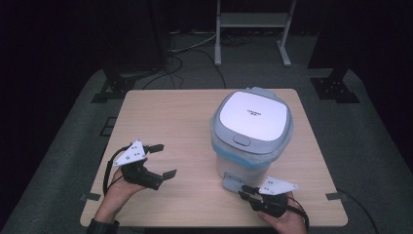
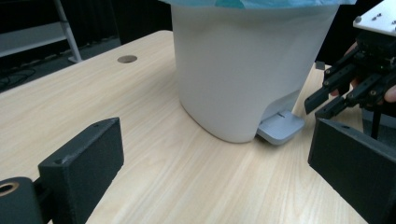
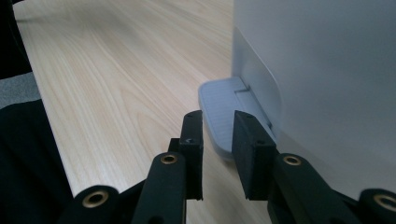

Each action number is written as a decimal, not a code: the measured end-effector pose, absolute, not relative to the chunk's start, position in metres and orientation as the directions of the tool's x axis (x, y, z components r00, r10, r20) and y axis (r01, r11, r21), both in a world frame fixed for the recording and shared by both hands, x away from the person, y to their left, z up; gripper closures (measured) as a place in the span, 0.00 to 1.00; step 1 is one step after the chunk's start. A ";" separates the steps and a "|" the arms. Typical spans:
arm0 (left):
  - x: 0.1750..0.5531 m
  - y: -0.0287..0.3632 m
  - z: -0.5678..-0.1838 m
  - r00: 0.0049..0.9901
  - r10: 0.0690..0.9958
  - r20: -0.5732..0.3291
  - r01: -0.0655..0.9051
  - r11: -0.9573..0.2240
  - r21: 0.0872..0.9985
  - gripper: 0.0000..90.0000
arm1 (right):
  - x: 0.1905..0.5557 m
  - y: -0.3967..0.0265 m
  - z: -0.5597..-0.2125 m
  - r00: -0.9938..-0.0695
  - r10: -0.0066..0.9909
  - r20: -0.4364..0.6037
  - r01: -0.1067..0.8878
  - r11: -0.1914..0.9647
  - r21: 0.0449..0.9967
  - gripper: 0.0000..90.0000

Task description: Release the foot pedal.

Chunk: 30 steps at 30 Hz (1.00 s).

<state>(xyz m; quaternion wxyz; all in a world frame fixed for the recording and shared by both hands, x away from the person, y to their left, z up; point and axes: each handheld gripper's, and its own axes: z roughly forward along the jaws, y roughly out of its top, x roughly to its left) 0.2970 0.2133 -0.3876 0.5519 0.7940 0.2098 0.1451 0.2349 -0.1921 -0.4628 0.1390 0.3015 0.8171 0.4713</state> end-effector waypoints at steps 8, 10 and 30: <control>0.288 0.222 -0.398 0.860 0.510 -0.012 0.196 -0.308 0.931 0.03 | 0.228 -0.212 -0.463 -0.749 0.658 0.073 0.390 0.350 0.852 0.74; 0.285 0.224 -0.401 0.857 0.515 -0.016 0.204 -0.311 0.928 0.02 | 0.227 -0.218 -0.463 -0.739 0.670 0.071 0.397 0.347 0.850 0.72; 0.270 0.231 -0.459 0.818 0.574 -0.021 0.341 -0.457 0.822 0.00 | 0.248 -0.280 -0.474 -0.566 0.824 0.033 0.494 0.307 0.813 0.47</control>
